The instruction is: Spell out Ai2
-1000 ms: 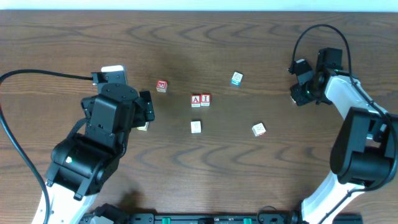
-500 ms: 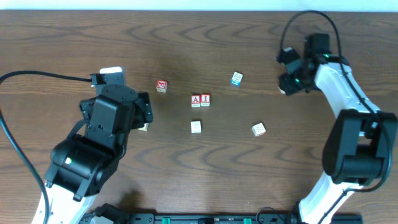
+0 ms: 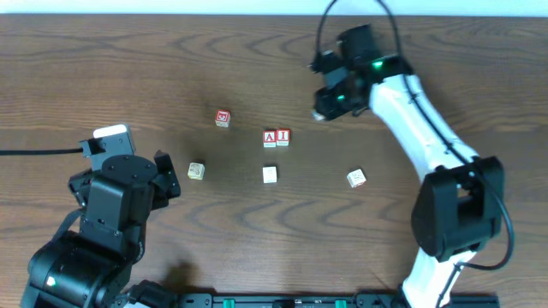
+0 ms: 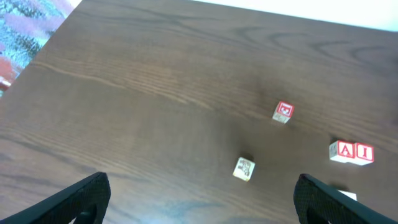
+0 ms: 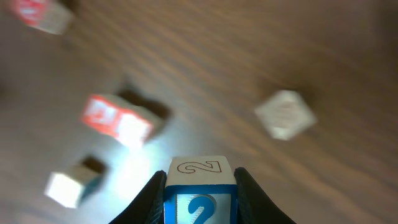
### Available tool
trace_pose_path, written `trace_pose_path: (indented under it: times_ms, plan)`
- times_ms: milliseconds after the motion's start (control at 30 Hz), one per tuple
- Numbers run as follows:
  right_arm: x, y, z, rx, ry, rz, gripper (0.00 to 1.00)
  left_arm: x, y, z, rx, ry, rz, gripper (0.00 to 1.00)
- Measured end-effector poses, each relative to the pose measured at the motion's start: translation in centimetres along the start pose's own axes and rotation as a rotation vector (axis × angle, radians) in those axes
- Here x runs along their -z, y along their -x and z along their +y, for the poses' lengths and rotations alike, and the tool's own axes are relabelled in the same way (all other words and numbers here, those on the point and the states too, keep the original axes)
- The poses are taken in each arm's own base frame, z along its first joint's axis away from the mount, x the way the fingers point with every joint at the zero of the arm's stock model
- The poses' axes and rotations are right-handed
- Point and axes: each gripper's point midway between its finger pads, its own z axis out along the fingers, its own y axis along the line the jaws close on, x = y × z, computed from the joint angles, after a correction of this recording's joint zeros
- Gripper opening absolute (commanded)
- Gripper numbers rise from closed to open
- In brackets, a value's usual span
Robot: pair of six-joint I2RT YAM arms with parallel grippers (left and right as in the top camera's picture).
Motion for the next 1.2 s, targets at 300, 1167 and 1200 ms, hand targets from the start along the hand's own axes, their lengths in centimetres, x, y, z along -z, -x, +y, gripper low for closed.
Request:
trace_pose_path:
  times_ms: [300,1167,1200]
  plan:
    - [-2.2,-0.8,7.7,-0.028,-0.037,0.027,0.01,0.3,-0.7,0.5,0.0,0.01,0.019,0.95]
    - [-6.7,-4.1,2.6,-0.276,-0.31,0.068,0.01,0.4,-1.0,0.8,0.001,0.016,0.03,0.95]
    - [-6.8,-3.9,2.6,-0.276,-0.308,0.06,0.01,0.4,-1.0,0.8,0.001,0.016,0.03,0.95]
